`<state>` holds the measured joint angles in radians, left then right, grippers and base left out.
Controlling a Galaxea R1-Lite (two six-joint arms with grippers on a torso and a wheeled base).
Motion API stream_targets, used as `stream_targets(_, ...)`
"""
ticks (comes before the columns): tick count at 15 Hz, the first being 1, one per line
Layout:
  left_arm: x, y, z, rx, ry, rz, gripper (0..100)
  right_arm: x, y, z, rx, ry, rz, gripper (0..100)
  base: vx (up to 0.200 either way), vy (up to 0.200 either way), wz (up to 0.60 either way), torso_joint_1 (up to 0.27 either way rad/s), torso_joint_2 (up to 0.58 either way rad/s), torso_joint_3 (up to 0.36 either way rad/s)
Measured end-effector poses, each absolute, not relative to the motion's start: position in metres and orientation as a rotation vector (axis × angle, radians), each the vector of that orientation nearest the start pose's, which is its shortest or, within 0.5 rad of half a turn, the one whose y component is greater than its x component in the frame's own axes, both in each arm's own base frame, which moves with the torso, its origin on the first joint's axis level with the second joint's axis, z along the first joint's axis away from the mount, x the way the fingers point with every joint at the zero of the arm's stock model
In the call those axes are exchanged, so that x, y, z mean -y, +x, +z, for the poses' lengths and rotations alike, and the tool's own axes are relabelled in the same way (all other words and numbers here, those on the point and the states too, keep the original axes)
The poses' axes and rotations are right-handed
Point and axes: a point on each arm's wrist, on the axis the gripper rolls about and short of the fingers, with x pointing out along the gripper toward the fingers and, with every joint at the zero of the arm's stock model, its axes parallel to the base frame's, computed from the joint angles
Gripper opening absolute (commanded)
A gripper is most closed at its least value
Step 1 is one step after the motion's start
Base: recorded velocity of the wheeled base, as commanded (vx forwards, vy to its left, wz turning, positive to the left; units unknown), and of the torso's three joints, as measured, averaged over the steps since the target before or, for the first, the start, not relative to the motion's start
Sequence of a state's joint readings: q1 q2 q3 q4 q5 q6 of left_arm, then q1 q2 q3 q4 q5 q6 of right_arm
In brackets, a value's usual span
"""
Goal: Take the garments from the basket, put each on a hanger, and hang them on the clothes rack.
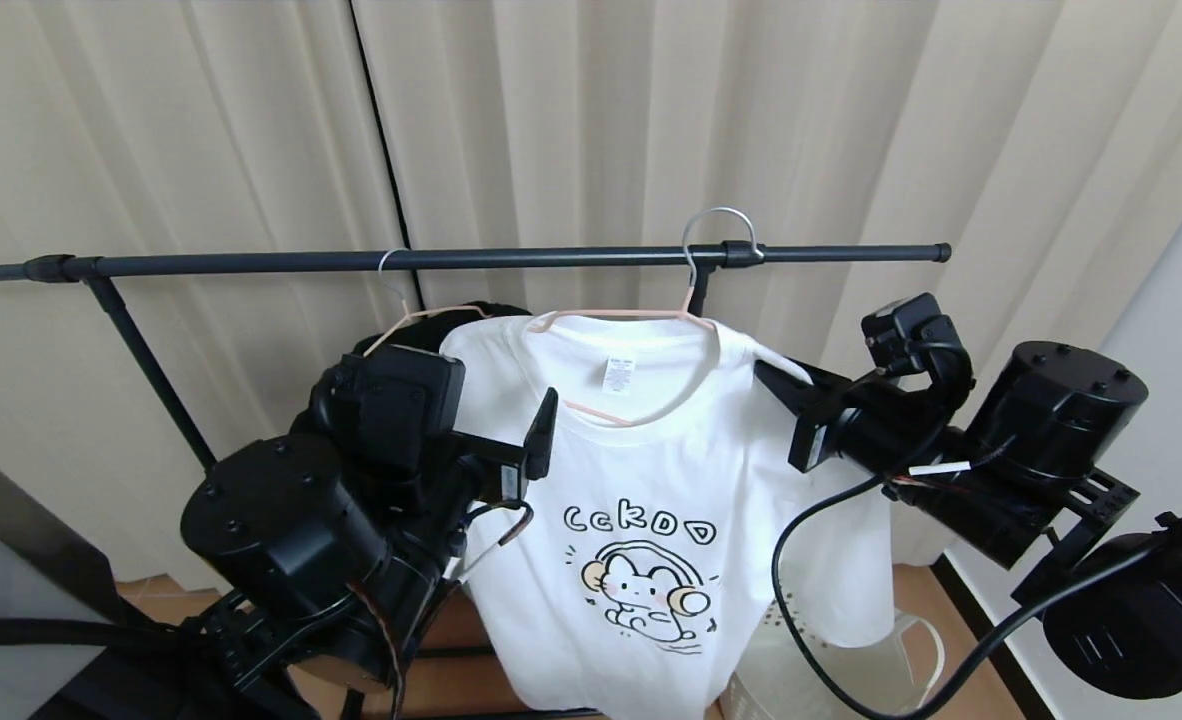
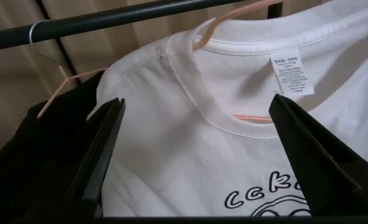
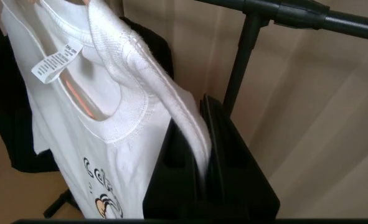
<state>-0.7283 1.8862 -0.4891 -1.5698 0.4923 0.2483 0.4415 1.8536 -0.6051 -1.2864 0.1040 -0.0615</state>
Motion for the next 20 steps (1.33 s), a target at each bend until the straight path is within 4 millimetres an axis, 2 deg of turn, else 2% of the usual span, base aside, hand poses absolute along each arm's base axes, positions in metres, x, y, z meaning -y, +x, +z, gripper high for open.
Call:
stream_targets(5, 0.170, 0.228, 0.152, 0.144, 0.184, -0.256, 100, -0.122, 0.282, 0.149, 0.048, -0.057, 0.603, 0, 0.000, 0.000, 0.00, 0.000, 0.00, 0.000)
stream_targets(9, 0.150, 0.211, 0.154, -0.081, 0.305, -0.388, 100, -0.106, 0.280, 0.149, 0.055, -0.069, 0.660, 0, 0.000, 0.000, 0.00, 0.000, 0.00, 0.000)
stream_targets(11, 0.143, 0.207, 0.164, -0.141, 0.325, -0.435, 100, -0.103, 0.277, 0.147, 0.053, -0.090, 0.705, 0, 0.000, 0.000, 0.00, 0.000, 0.00, 0.000)
stream_targets(15, 0.131, 0.218, 0.190, -0.192, 0.377, -0.463, 100, -0.100, 0.272, 0.141, 0.038, -0.124, 0.744, 0, 0.000, 0.000, 0.00, 0.000, 0.00, 0.000)
stream_targets(18, 0.121, 0.227, 0.203, -0.300, 0.472, -0.564, 100, -0.100, 0.269, 0.138, 0.027, -0.125, 0.771, 0, 0.000, 0.000, 0.00, 0.000, 0.00, 0.000)
stream_targets(20, 0.119, 0.230, 0.213, -0.338, 0.508, -0.697, 100, -0.099, 0.268, 0.137, 0.022, -0.124, 0.775, 0, 0.000, 0.000, 0.00, 0.000, 0.00, 0.000)
